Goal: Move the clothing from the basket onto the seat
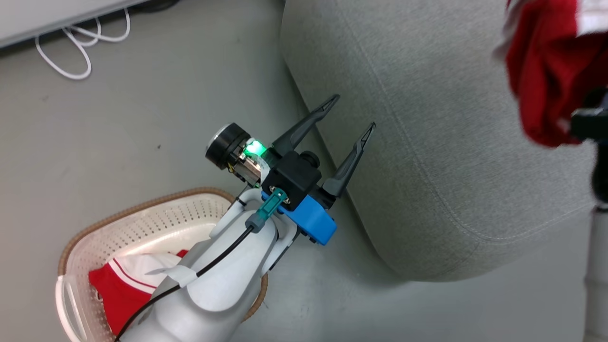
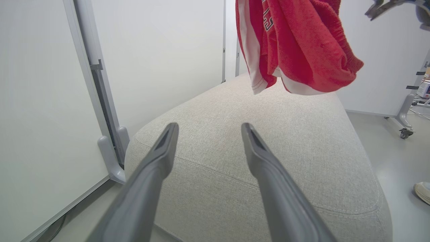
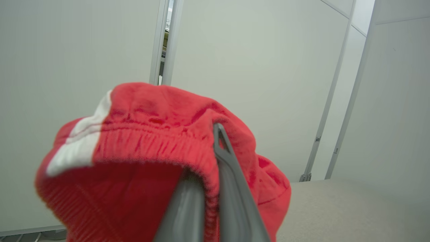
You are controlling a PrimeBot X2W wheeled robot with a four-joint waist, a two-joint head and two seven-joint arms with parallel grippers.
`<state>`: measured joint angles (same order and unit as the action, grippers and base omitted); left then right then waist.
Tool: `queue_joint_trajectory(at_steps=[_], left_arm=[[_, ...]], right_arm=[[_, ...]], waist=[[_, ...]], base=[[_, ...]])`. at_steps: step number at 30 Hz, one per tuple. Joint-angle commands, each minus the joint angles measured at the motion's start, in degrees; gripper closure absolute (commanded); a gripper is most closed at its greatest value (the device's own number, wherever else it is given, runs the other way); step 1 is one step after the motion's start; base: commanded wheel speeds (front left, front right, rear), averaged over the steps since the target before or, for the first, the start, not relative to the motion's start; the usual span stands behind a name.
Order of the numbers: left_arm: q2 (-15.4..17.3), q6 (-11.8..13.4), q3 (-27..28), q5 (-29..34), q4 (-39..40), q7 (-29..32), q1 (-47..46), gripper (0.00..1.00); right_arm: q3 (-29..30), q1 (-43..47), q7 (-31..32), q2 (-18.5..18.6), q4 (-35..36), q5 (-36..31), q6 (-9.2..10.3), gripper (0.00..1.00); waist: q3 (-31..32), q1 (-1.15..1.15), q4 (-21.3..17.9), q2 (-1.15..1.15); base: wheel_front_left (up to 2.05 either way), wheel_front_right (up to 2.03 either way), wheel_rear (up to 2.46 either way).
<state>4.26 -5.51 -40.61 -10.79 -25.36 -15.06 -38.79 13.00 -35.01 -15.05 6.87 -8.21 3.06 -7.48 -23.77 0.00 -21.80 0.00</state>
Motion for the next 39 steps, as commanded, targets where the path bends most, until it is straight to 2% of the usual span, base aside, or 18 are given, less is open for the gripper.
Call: queue_joint_trajectory(at_steps=[1,8,13,23,29,34,35,36,37,38,39], left_arm=[[0.4,0.2,0.2,0.7,0.2,-0.2,-1.8,0.0],[0.8,0.5,0.0,2.4,0.1,-0.2,-6.1,0.0],[1.5,1.0,0.1,3.3,0.6,-0.2,-8.2,0.0],[2.4,1.5,0.0,3.5,1.2,-0.2,-9.3,0.0],[2.9,1.9,-0.2,3.1,1.4,-0.2,-8.8,0.0],[3.3,2.0,-0.1,2.9,1.6,-0.2,-9.2,0.0],[3.4,2.0,-0.1,2.9,1.5,-0.2,-9.3,0.0],[3.5,2.1,-0.1,2.8,1.5,-0.2,-9.4,0.0],[3.6,2.2,0.0,2.7,1.5,-0.2,-9.3,0.0],[3.7,2.3,0.0,2.6,1.5,-0.2,-9.2,0.0],[3.7,2.3,0.1,2.4,1.5,-0.2,-8.9,0.0]], right_arm=[[1.6,-4.1,-0.2,1.8,-0.1,0.7,-0.03,1.0],[5.3,-14.1,-0.2,7.5,-2.5,0.6,-0.02,1.0],[7.7,-17.9,-0.2,9.6,-7.3,0.3,-0.03,1.0],[5.9,-19.3,-0.2,11.2,-18.1,-0.4,-0.02,1.0],[6.6,-17.6,-0.1,10.3,-25.7,-0.1,-0.03,1.0],[6.0,-17.8,-0.1,10.0,-28.8,0.4,-0.02,1.0],[6.0,-17.9,-0.1,9.9,-29.0,0.5,-0.02,0.89],[5.9,-17.9,-0.1,9.9,-29.2,0.5,-0.02,0.55],[5.9,-17.8,-0.1,9.8,-29.2,0.6,-0.02,0.36],[5.7,-17.3,-0.1,9.6,-29.4,0.5,-0.02,0.0],[5.8,-16.9,-0.1,9.4,-29.4,0.5,-0.02,0.0]], waist=[[-4.3,0.0,1.7,0.0],[-13.1,0.0,4.2,0.0],[-17.4,0.0,5.3,0.0],[-20.9,0.0,5.8,0.0],[-21.4,0.0,5.9,0.0],[-21.9,0.0,6.0,0.0],[-21.8,0.0,6.0,0.0],[-21.7,0.0,5.9,0.0],[-21.5,0.0,5.9,0.0],[-21.2,0.0,5.8,0.0],[-20.8,0.0,5.7,0.0]], base=[[0.0,0.0,0.0],[0.0,0.0,0.0],[0.0,0.0,0.0],[0.0,0.0,0.0],[0.0,0.0,0.0],[0.0,0.0,0.0],[0.0,0.0,0.0],[0.0,0.0,0.0],[0.0,0.0,0.0],[0.0,0.0,0.0],[0.0,0.0,0.0]])
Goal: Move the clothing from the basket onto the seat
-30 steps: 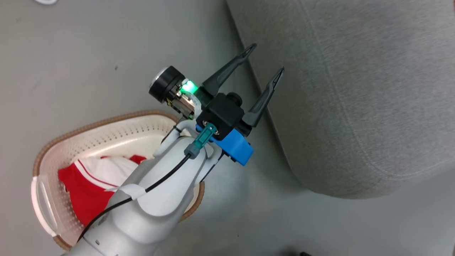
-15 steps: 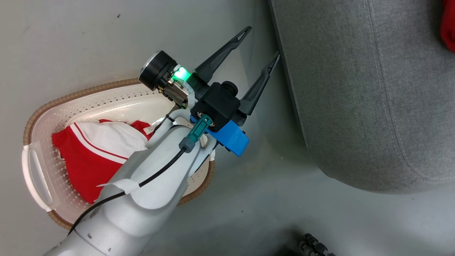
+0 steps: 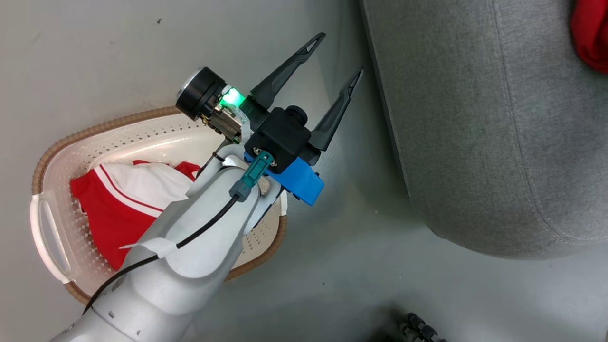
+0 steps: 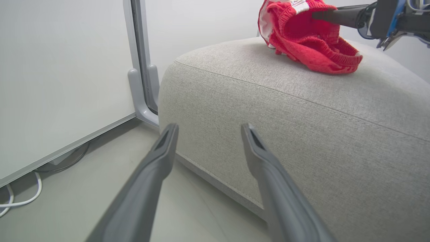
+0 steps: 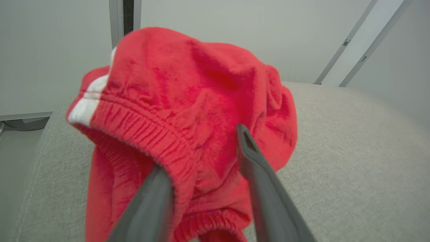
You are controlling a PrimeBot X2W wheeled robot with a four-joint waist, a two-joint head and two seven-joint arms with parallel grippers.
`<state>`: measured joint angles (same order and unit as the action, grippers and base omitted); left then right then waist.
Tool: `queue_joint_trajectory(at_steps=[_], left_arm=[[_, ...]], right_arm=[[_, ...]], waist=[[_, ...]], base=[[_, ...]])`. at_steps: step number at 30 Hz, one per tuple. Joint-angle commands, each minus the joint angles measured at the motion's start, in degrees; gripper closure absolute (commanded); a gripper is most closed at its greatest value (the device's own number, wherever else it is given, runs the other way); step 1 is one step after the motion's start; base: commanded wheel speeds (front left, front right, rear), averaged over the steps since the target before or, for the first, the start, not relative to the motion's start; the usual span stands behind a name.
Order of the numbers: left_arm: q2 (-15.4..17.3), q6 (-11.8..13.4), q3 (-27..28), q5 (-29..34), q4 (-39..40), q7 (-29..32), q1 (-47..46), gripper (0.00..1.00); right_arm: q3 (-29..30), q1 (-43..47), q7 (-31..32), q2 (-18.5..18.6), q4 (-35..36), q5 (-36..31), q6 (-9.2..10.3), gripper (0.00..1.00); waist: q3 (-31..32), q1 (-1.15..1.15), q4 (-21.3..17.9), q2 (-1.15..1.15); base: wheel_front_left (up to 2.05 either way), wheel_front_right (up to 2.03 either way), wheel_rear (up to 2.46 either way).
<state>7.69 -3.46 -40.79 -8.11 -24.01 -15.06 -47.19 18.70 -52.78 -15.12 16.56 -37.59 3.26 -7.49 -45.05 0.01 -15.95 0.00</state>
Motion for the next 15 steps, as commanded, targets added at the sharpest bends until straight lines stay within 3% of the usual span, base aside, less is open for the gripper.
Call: queue_joint_trajectory(at_steps=[1,15], left_arm=[[0.3,0.3,0.3,-0.4,0.1,-0.2,-0.1,0.0],[-0.6,1.5,4.0,-3.5,2.7,-0.2,8.3,0.0]], right_arm=[[0.1,1.4,-0.1,-0.4,0.1,0.3,-0.01,0.0],[-3.1,16.8,0.0,-2.7,7.8,0.5,-0.01,0.0]], waist=[[1.0,-0.01,-0.2,0.0],[14.5,-0.01,0.5,0.0]], base=[[0.0,0.0,0.0],[0.0,0.0,0.0]])
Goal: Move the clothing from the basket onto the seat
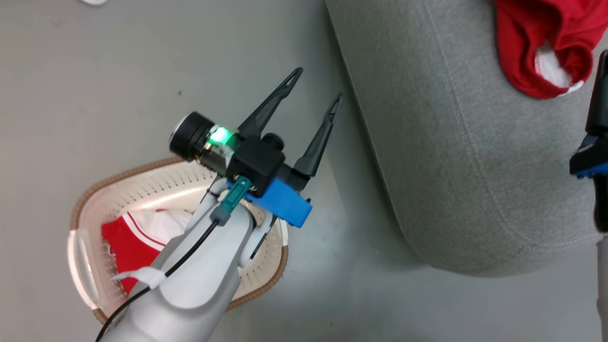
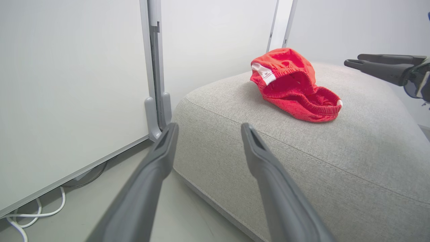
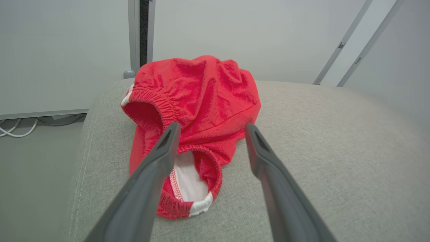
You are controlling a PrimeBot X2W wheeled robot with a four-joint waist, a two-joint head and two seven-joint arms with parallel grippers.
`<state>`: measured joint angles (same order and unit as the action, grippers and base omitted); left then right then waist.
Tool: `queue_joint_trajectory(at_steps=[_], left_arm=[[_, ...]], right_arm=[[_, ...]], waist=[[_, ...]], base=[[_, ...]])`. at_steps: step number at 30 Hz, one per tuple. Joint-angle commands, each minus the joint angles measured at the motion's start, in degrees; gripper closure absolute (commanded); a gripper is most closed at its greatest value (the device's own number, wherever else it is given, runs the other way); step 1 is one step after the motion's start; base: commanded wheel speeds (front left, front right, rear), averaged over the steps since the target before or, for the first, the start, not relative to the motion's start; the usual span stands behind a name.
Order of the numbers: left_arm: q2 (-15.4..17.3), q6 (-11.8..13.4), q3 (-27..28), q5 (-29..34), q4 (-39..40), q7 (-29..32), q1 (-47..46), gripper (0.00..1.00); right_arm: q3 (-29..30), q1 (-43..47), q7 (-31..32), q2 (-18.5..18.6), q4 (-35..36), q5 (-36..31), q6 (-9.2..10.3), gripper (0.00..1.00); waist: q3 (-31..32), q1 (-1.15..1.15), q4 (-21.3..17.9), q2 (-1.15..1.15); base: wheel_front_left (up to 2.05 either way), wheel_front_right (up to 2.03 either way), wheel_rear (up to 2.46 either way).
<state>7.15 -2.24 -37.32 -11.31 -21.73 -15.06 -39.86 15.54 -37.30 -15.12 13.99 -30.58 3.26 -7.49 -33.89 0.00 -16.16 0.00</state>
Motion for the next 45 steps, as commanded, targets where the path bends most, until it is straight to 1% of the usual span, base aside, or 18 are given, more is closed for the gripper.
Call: queue_joint_trajectory(at_steps=[1,6,12,15,20,29,33,40,45], left_arm=[[-0.1,0.5,1.3,-0.5,0.8,-0.2,1.9,0.0],[-0.4,1.7,5.8,-1.4,3.3,-0.2,7.2,0.0],[-1.1,2.6,12.4,-1.3,6.7,-0.2,13.5,0.0],[-1.4,2.7,15.8,-0.7,8.3,-0.2,16.6,0.0],[-2.1,2.6,20.8,0.3,9.7,-0.2,20.4,0.0],[-3.1,1.4,28.1,1.5,9.2,-0.2,26.4,0.0],[-3.4,0.7,30.1,2.3,8.6,-0.2,29.0,0.0],[-3.8,-0.4,32.1,3.3,8.0,-0.2,31.8,0.0],[-4.1,-0.9,32.4,3.9,7.3,-0.2,32.7,0.0]], right_arm=[[-0.2,2.7,-0.1,-0.4,2.1,0.7,-0.01,0.0],[-2.1,8.3,-0.1,-1.4,8.8,1.6,-0.01,0.0],[-5.5,13.9,0.0,-3.3,15.8,2.4,-0.01,0.0],[-7.8,16.3,-0.1,-4.2,18.1,2.2,-0.02,0.0],[-8.9,19.2,-0.1,-6.0,20.7,2.8,-0.02,0.0],[-12.3,24.1,-0.1,-7.4,23.1,1.8,-0.02,0.0],[-13.4,26.6,-0.1,-8.4,23.1,1.7,-0.02,0.0],[-13.7,30.4,-0.1,-9.7,22.7,1.1,-0.02,0.0],[-13.4,32.2,-0.1,-10.4,23.1,0.8,-0.02,0.0]], waist=[[4.6,0.0,0.9,0.0],[10.0,0.0,2.4,0.0],[15.8,0.0,4.7,0.0],[18.2,0.0,5.9,0.0],[21.3,0.0,8.4,0.0],[26.0,0.0,12.2,0.0],[27.7,0.0,13.5,0.0],[29.3,0.0,15.8,0.0],[30.0,0.0,17.1,0.0]], base=[[0.0,0.0,0.0],[0.0,0.0,0.0],[0.0,0.0,0.0],[0.0,0.0,0.0],[0.0,0.0,0.0],[0.0,0.0,0.0],[0.0,0.0,0.0],[0.0,0.0,0.0],[0.0,0.0,0.0]])
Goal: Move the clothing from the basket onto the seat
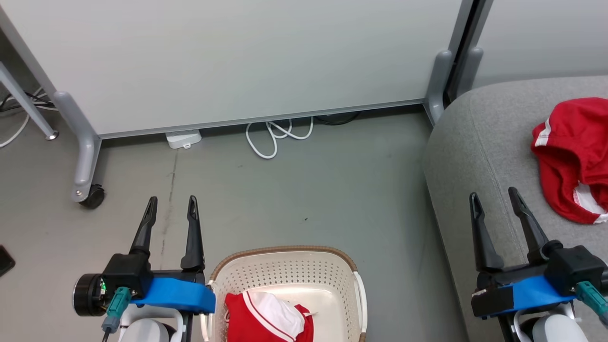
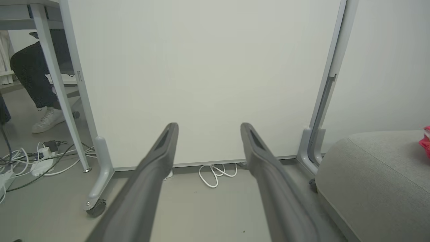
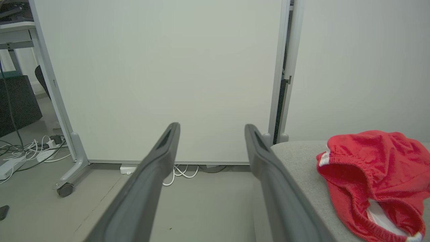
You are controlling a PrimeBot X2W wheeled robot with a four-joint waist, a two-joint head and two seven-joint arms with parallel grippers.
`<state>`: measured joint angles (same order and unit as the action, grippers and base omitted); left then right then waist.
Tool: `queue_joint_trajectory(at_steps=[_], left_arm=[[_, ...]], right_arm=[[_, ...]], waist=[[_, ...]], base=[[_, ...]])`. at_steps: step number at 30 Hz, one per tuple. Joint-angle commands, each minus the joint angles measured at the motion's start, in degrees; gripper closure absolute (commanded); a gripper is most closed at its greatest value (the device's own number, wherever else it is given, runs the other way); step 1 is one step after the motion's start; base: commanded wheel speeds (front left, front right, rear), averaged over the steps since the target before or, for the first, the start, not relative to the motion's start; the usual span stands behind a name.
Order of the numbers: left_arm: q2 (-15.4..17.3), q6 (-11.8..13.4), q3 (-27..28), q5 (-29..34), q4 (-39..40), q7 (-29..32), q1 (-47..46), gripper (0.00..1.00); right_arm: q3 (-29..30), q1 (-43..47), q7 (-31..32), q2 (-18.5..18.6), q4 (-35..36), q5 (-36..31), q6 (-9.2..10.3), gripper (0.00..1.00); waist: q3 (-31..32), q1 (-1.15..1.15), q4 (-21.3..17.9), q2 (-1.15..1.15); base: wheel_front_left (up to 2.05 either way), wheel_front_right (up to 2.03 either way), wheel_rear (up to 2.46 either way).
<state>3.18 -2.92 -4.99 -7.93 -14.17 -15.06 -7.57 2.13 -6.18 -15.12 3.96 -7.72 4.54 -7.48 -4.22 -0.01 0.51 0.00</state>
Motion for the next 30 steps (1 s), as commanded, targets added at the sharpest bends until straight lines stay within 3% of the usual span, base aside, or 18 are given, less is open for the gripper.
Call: queue_joint_trajectory(at_steps=[1,30], left_arm=[[-0.2,-0.4,0.1,0.6,-0.4,-0.2,0.5,0.0],[-0.3,-1.2,-0.2,1.1,-2.0,-0.2,0.9,0.0]], right_arm=[[-0.1,1.4,-0.1,-0.4,0.2,-0.5,-0.03,0.0],[-0.5,2.9,-0.1,-1.1,-0.3,-0.4,-0.03,0.0]], waist=[[0.5,0.01,0.7,0.0],[0.9,0.01,2.3,0.0]], base=[[0.0,0.0,0.0],[0.0,0.0,0.0]])
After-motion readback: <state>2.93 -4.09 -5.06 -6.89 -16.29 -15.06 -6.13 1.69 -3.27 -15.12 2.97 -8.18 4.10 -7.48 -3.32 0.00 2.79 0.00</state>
